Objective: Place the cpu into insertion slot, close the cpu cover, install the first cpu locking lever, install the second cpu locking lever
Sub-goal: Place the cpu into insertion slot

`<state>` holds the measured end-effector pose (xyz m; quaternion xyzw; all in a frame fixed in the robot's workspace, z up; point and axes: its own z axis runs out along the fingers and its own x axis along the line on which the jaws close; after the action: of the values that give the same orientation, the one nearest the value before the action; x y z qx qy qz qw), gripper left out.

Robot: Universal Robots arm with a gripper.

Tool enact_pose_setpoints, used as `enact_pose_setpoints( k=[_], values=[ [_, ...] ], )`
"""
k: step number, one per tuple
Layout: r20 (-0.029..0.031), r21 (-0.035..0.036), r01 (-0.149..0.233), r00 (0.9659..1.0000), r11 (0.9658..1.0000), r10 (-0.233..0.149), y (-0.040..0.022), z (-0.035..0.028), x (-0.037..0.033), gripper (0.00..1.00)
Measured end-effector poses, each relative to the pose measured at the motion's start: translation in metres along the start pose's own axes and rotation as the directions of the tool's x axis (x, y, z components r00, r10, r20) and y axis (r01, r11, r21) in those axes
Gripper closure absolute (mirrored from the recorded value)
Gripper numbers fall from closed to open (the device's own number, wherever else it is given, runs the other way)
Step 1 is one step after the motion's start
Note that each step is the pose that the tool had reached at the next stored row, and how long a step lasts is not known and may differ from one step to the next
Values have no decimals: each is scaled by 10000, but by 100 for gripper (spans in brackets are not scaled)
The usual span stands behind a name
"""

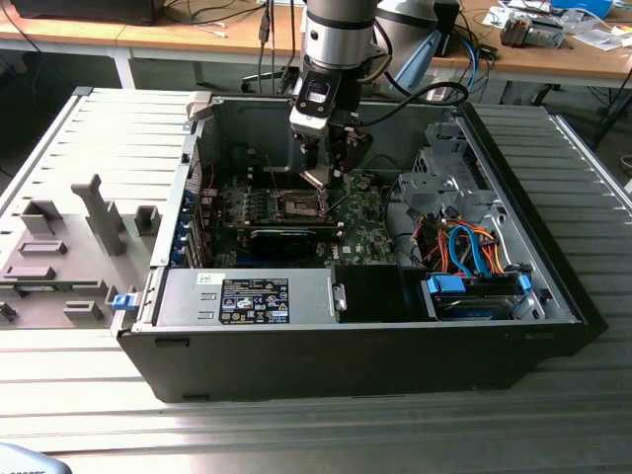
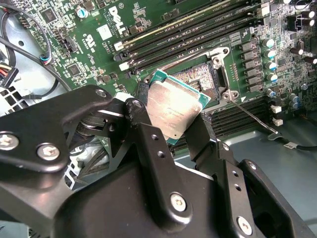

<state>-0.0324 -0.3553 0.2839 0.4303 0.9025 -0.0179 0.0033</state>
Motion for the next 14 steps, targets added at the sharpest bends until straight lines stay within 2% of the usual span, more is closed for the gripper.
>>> enact_pose_setpoints(
  k=[14],
  values=[
    [-2,2,-80,10000,10000,80,0,1,0,46]
  ],
)
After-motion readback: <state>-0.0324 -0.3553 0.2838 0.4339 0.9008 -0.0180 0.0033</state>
